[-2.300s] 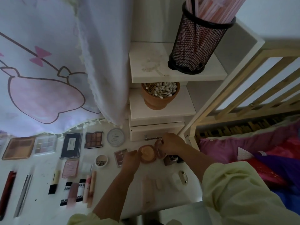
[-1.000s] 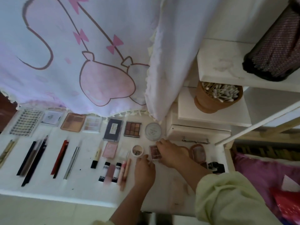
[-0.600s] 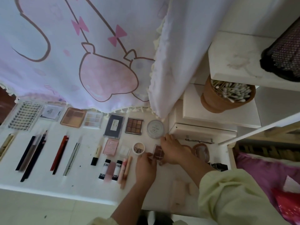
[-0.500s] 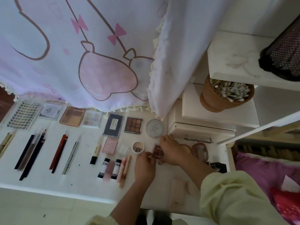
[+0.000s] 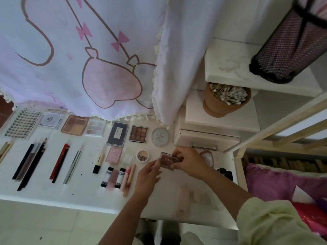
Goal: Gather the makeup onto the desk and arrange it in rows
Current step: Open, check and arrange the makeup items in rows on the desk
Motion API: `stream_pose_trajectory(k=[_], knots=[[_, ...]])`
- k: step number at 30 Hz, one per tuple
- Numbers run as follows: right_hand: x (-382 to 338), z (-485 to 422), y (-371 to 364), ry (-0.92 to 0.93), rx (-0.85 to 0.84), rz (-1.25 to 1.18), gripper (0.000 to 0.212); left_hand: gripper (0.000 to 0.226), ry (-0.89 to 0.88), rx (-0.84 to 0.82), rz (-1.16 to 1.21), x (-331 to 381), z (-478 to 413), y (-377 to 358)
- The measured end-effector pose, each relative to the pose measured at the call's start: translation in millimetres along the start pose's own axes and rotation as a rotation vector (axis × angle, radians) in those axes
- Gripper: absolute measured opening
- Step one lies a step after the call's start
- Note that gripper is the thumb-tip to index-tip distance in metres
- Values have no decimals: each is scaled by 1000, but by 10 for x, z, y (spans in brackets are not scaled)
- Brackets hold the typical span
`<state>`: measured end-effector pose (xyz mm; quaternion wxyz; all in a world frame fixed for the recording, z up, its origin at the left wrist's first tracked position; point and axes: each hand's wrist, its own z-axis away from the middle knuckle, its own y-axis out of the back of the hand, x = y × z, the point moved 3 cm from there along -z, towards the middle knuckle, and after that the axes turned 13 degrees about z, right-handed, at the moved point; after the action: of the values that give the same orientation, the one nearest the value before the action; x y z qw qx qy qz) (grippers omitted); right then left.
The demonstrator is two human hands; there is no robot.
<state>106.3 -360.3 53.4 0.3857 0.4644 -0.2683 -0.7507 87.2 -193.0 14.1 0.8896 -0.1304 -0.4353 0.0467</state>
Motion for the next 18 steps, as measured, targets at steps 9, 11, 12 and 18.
stream_pose_trajectory(k=[9, 11, 12, 18], knots=[[-85, 408, 273, 94, 62, -135, 18, 48, 210, -142, 257, 274, 223, -181], [-93, 460, 313, 113, 80, -153, 18, 53, 211, -167, 268, 302, 261, -185], [-91, 479, 330, 109, 91, -178, 18, 56, 210, -185, 272, 315, 279, -186], [-81, 509, 488, 114, 106, -361, 27, 59, 299, -338, 290, 374, 384, -186]])
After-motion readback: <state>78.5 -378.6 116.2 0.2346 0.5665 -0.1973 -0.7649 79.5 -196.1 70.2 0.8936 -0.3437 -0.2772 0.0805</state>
